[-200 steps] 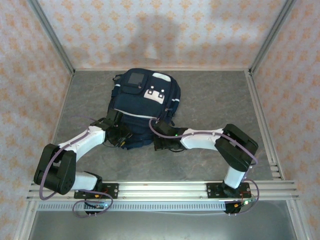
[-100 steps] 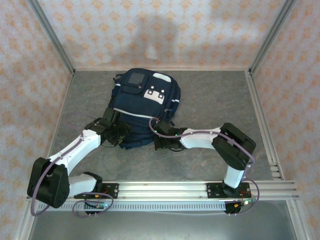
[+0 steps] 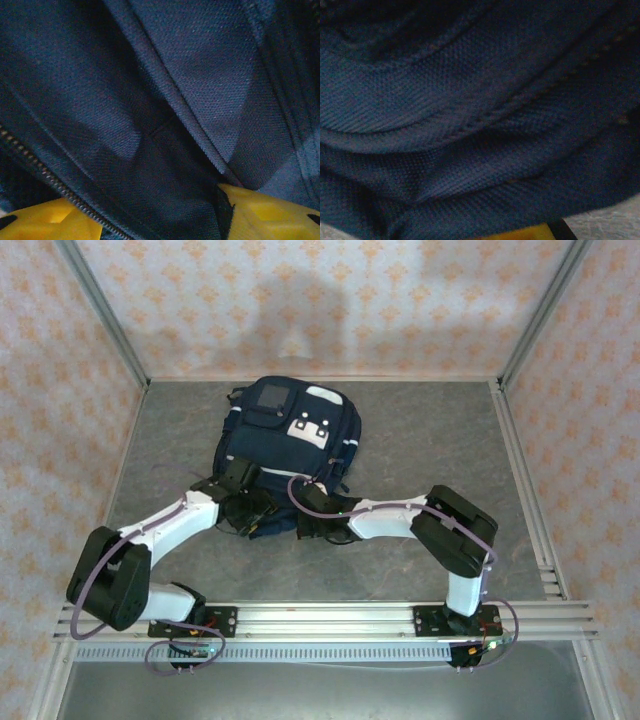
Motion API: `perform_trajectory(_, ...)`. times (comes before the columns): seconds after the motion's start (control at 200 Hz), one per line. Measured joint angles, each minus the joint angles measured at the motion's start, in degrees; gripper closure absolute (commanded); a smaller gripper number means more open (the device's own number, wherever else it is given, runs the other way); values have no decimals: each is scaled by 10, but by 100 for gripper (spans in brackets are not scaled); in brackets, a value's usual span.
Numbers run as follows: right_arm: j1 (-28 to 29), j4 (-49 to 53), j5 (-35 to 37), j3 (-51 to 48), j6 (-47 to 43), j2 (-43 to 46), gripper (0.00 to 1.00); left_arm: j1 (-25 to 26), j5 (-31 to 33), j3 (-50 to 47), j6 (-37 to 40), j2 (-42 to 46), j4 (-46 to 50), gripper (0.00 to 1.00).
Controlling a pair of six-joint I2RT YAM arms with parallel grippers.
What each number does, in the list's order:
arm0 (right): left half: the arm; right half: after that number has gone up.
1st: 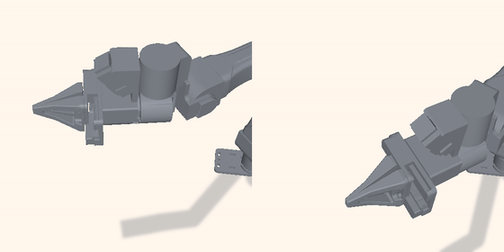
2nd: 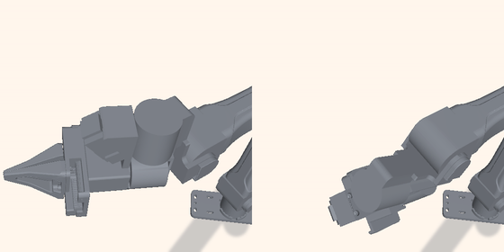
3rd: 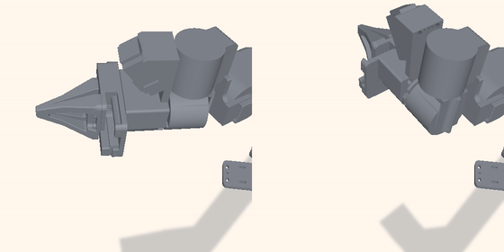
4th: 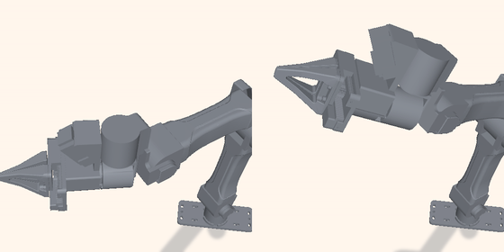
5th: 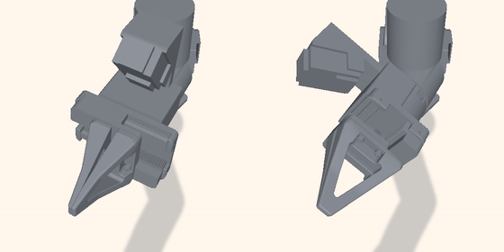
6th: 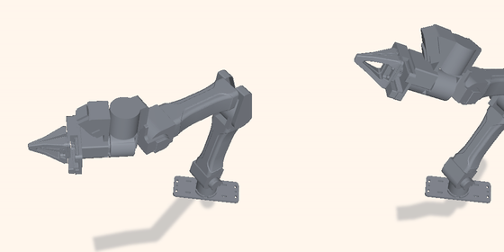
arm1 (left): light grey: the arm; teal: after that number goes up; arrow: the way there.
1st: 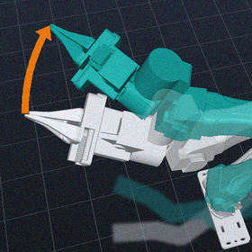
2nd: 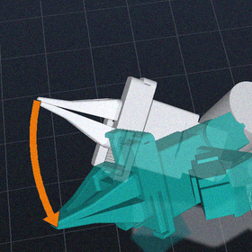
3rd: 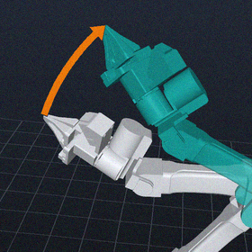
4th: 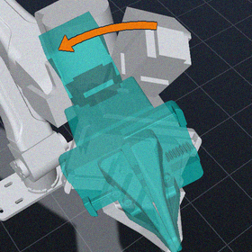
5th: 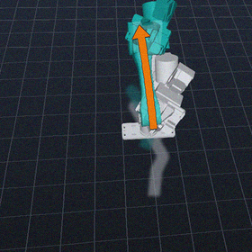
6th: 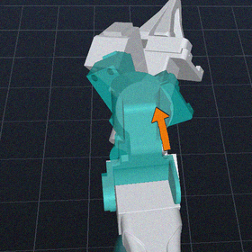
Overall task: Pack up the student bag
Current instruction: Zip the student bag at the center of the table, then move the student bag to the center of the table.
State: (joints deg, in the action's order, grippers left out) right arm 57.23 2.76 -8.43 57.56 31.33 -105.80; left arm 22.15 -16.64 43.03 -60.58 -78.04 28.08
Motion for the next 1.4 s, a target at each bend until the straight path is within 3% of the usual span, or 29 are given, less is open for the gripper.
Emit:
perform_trajectory(0.125, 1, 1, 0, 4, 5, -3, 100, 0, 4, 12, -3, -25, 2, 52)
perform_trajectory(0.255, 2, 5, 4, 8, 6, -5, 100, 0, 19, 23, -2, -46, 11, 87)
perform_trajectory(0.335, 5, 12, 13, 11, 5, -5, 100, -2, 27, 23, -2, -47, 15, 100)
perform_trajectory(0.631, -5, -8, 12, -12, -12, 9, 100, -55, 24, 7, 28, -16, 11, 100)
perform_trajectory(1.016, -136, -7, -32, -35, -35, 29, 100, -83, 26, 2, 56, 18, 23, 100)
perform_trajectory(1.236, -142, -15, -42, -57, -34, 55, 54, -84, 23, -1, 59, 10, 17, 100)
perform_trajectory(1.396, -140, 0, -22, -125, -26, 146, 46, -77, 22, -3, 66, 7, 12, 100)
